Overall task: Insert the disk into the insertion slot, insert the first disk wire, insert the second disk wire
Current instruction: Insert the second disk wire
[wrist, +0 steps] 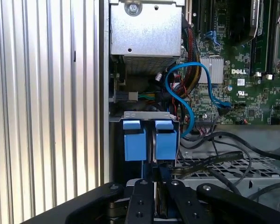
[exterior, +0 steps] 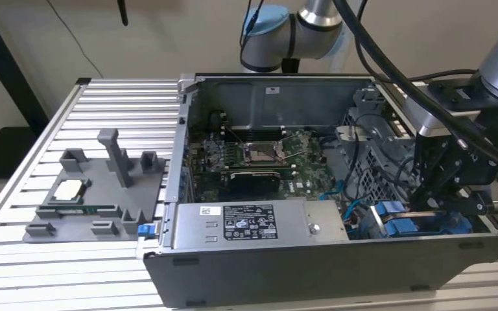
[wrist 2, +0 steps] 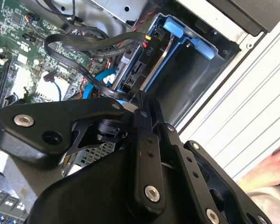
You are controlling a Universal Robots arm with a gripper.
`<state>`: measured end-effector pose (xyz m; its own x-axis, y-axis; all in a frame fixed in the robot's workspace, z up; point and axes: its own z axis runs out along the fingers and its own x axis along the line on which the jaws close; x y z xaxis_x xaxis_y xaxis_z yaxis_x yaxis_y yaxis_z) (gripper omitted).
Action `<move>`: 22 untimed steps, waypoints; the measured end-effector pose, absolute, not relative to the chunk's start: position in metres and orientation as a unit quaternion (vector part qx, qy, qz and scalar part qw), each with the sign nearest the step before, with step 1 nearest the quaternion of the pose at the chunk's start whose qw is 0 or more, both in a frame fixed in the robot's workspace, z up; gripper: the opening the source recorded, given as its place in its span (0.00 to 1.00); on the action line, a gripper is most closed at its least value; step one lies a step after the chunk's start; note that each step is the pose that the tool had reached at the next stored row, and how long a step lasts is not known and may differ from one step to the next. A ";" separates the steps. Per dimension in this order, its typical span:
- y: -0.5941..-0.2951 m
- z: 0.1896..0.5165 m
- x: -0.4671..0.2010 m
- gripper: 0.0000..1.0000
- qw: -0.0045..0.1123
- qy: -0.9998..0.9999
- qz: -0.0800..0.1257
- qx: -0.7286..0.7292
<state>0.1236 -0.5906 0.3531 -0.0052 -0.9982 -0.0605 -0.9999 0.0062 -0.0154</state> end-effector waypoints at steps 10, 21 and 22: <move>-0.585 0.349 0.128 0.16 0.028 0.708 0.015 -0.706; -0.575 0.346 0.141 0.16 0.029 0.707 0.017 -0.706; -0.575 0.346 0.142 0.16 0.029 0.707 0.017 -0.706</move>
<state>0.1416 -0.5749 0.3456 -0.0007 -0.9979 -0.0655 -0.9998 0.0019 -0.0178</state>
